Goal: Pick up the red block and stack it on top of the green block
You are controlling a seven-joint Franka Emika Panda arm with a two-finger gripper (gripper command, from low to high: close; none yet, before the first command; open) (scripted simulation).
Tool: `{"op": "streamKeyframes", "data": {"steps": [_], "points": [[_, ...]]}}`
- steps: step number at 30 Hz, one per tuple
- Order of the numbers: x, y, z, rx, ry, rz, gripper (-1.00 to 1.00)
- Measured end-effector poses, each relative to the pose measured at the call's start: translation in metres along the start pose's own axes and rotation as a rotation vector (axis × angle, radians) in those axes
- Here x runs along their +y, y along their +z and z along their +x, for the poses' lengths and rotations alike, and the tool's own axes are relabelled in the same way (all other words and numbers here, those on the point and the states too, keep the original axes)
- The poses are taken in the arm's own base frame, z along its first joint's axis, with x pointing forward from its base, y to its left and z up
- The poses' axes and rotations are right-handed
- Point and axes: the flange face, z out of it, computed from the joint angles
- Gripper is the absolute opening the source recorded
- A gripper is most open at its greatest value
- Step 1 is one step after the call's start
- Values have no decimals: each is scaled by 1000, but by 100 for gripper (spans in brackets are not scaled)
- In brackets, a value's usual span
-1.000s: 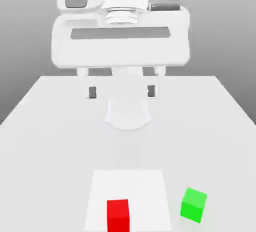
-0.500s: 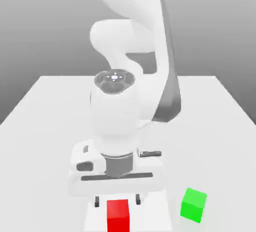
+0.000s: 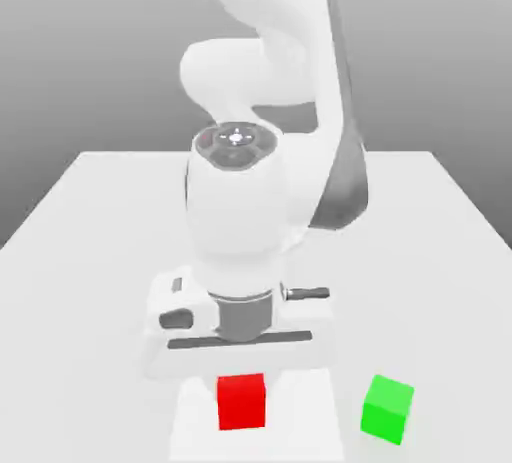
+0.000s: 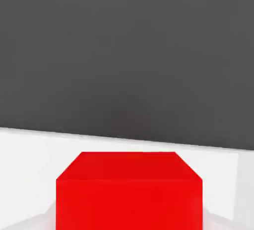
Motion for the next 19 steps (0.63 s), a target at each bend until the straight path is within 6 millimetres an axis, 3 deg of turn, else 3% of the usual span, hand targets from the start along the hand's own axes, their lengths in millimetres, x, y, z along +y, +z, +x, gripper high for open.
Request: {"op": "streamKeyframes", "data": {"steps": [3, 5, 7, 8, 14, 16, 19], "points": [[-56, -11, -57, 2, -217, -4, -100], [-72, 4, -74, 4, -281, -7, -100], [-75, 28, -78, 5, -298, -7, -100], [-75, 38, -80, 5, -301, -7, 100], [-75, 43, -80, 5, -302, -7, 100], [-76, 30, -80, 5, -303, -7, 100], [-76, -6, -80, 5, -303, -7, 100]]}}
